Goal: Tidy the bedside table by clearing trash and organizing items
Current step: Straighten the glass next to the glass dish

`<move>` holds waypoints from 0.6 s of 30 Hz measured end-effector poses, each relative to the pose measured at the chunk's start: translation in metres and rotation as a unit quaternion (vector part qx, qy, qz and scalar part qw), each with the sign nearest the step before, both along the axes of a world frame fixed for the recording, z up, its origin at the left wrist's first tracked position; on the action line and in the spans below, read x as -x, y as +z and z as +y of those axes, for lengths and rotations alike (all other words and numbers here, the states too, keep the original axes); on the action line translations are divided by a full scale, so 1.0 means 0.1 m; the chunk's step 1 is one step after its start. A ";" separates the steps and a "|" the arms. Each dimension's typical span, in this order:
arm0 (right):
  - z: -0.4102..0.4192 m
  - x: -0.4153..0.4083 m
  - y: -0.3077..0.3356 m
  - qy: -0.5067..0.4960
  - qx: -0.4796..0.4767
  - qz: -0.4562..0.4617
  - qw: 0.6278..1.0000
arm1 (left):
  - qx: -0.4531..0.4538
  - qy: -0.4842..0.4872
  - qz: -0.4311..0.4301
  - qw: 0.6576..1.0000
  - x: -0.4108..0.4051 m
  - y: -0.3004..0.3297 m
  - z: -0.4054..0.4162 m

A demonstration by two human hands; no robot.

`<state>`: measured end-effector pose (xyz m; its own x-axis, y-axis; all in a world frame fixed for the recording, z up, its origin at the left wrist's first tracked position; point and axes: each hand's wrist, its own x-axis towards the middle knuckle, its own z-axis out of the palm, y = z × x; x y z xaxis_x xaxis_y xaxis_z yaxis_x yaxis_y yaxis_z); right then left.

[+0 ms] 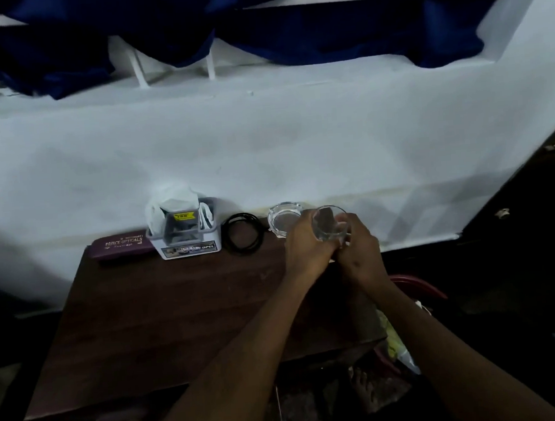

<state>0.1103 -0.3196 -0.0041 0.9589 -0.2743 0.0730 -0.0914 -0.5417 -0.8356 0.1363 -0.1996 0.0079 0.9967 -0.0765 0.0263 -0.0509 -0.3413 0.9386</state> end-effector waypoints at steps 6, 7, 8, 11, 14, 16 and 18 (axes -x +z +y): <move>0.14 -0.55 0.30 -0.003 0.010 -0.028 1.000 | -0.013 0.022 -0.014 1.000 -0.57 0.35 0.22; 0.19 -0.66 0.34 0.003 0.007 -0.026 1.000 | -0.020 0.029 -0.012 0.999 -0.67 0.41 0.28; 0.23 -0.76 0.37 0.012 0.003 -0.021 1.000 | -0.029 0.034 -0.006 0.999 -0.76 0.46 0.33; 0.37 -1.00 0.35 0.039 0.019 -0.012 0.999 | -0.052 0.046 0.019 0.997 -0.96 0.49 0.49; 0.47 -1.11 0.22 0.043 0.031 0.007 0.999 | -0.060 0.045 0.036 0.997 -1.06 0.36 0.59; 0.50 -1.12 0.11 0.046 0.037 0.012 0.998 | -0.057 0.043 0.042 0.997 -1.07 0.25 0.62; 0.48 -1.10 0.01 0.053 0.040 0.011 0.998 | -0.048 0.041 0.044 0.997 -1.06 0.14 0.62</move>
<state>0.2207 -0.2713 -0.0027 0.9838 -0.1650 0.0700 -0.0470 -0.6143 -0.7877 0.2425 -0.1380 0.0223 0.9979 0.0071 -0.0642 0.0610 -0.4302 0.9007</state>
